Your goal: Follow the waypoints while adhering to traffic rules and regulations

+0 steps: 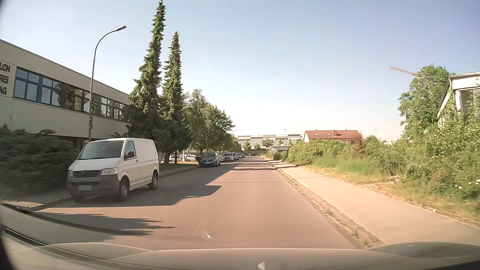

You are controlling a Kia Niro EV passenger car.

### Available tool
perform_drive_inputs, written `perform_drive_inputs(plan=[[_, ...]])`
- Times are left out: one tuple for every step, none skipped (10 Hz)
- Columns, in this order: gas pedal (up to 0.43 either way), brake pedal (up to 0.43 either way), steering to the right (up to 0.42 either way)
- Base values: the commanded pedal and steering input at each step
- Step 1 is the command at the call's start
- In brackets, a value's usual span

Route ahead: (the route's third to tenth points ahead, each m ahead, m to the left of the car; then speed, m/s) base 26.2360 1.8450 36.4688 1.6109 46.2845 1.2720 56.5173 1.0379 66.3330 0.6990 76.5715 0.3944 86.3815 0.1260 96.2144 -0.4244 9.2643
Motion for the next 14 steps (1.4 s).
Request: perform_drive_inputs(plan=[[0.197, 0.000, 0.000], [0.197, 0.000, -0.001], [0.197, 0.000, -0.001], [0.189, 0.000, -0.001], [0.169, 0.000, -0.001], [0.110, 0.000, -0.001], [0.110, 0.000, 0.000], [0.110, 0.000, 0.000], [0.110, 0.000, 0.000], [0.110, 0.000, 0.000], [0.008, 0.000, 0.000], [0.000, 0.000, 0.000], [0.000, 0.000, 0.000], [0.000, 0.000, 0.000]])
